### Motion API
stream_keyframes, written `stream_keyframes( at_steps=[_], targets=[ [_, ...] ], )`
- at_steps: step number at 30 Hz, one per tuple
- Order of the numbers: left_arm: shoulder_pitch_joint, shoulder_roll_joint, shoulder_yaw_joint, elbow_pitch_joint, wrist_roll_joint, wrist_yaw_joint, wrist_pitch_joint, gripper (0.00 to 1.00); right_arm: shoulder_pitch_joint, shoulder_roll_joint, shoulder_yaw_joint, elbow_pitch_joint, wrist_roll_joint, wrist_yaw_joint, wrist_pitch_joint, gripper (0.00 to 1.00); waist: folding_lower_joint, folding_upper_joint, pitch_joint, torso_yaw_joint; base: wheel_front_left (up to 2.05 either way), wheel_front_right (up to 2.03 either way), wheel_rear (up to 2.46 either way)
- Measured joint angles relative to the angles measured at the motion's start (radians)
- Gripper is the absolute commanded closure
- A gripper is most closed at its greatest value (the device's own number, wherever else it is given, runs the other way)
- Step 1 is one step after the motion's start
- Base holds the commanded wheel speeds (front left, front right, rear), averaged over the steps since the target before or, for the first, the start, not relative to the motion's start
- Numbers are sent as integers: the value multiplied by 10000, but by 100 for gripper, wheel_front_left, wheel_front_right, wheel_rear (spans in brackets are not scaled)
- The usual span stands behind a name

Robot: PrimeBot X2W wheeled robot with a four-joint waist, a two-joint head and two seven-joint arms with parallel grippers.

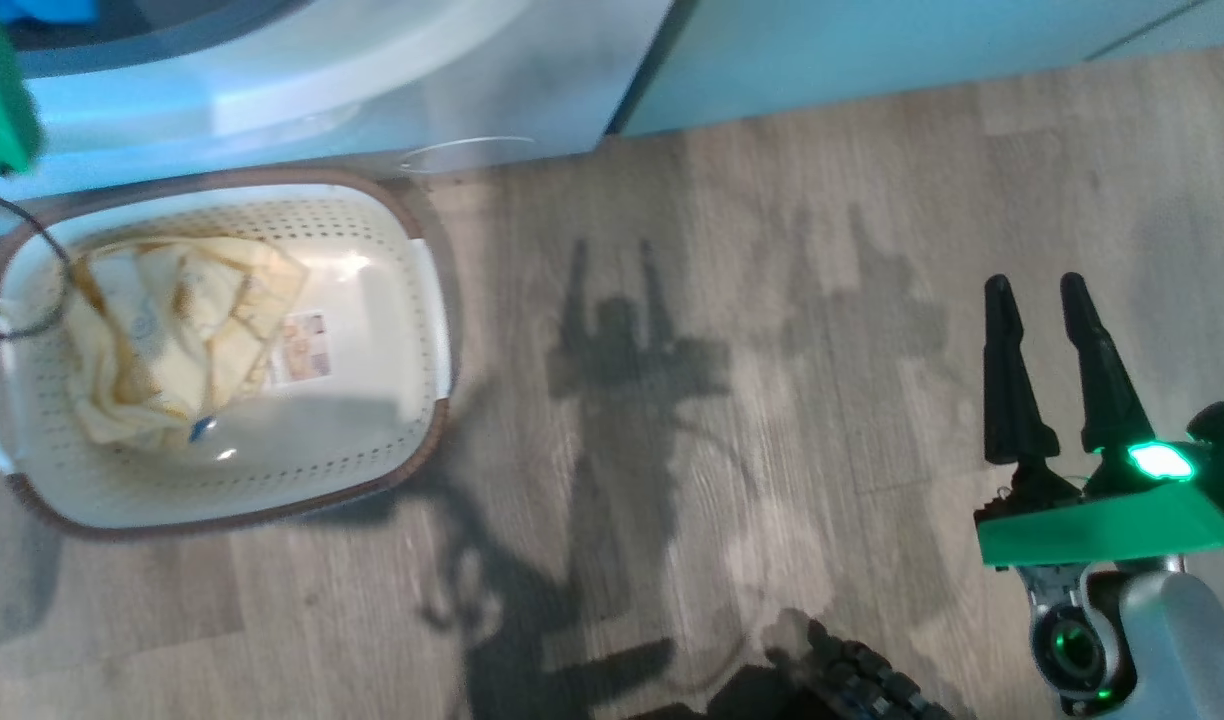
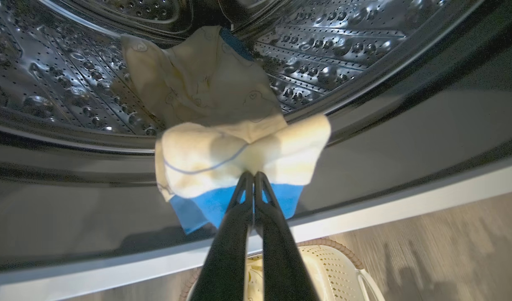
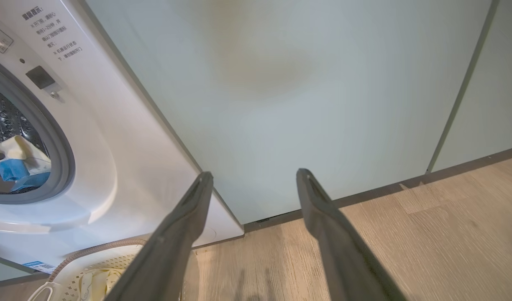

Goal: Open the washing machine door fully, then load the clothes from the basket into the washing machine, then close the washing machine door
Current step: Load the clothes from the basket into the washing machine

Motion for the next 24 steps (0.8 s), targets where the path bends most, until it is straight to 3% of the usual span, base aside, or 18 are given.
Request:
stream_keyframes(
  at_steps=[11,17,24],
  targets=[
    [-2162,725,-268,2322,838,-798,454,100,-56,6,458,-56,637,0,0,0,0,0,648,-1101,0,0,0],
    [-3487,1041,-568,3275,1983,-1158,-633,100,-255,10,715,-113,1022,0,0,0,1,0,1051,-1688,0,0,0],
    [-5002,1124,-805,4077,3394,-1151,-2903,100,-255,13,930,-138,1220,0,0,0,1,0,1394,-2181,0,0,0]
  ],
)
